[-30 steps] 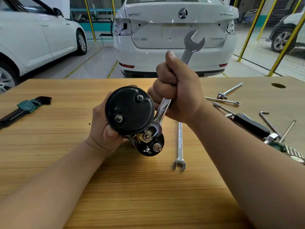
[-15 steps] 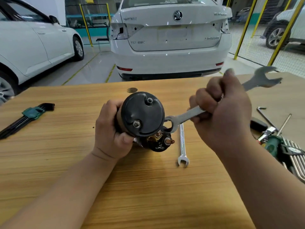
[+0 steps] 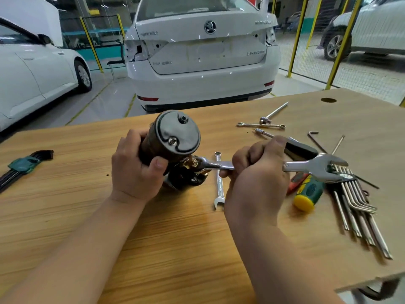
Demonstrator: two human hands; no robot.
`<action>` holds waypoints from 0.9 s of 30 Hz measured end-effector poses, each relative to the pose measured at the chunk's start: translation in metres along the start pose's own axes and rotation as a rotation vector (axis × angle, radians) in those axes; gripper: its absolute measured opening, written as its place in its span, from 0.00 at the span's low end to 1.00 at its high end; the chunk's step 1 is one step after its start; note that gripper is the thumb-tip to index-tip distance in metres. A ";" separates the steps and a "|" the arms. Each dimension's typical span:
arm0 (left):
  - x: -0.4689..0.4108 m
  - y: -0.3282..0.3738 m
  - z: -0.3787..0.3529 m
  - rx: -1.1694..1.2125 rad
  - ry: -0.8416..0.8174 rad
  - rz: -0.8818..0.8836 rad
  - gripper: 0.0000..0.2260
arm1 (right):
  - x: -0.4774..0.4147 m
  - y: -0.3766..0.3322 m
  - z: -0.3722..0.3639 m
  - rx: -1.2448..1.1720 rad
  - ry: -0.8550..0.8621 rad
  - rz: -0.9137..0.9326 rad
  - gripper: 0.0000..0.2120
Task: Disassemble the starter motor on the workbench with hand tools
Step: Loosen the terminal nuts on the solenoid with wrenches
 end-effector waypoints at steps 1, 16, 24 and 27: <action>0.000 0.000 0.000 -0.001 -0.008 0.007 0.38 | 0.002 0.002 0.002 -0.012 0.026 -0.018 0.30; 0.000 -0.003 0.000 -0.006 0.005 0.034 0.32 | -0.026 0.009 -0.012 0.037 -0.054 -0.121 0.33; 0.003 -0.001 0.002 -0.019 0.023 0.003 0.39 | -0.017 -0.002 -0.018 0.094 -0.141 0.005 0.28; 0.002 0.000 0.002 -0.016 0.035 0.013 0.40 | -0.006 0.001 -0.010 0.030 -0.063 0.006 0.30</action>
Point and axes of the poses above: each hand's wrist, its own x-axis away from the middle knuckle, its own z-axis out of the back of the hand, y = z × x, the point moved 6 cm from there along -x, towards the middle knuckle, and after that the axes turned 2 degrees about -z, right-handed, at the moved point
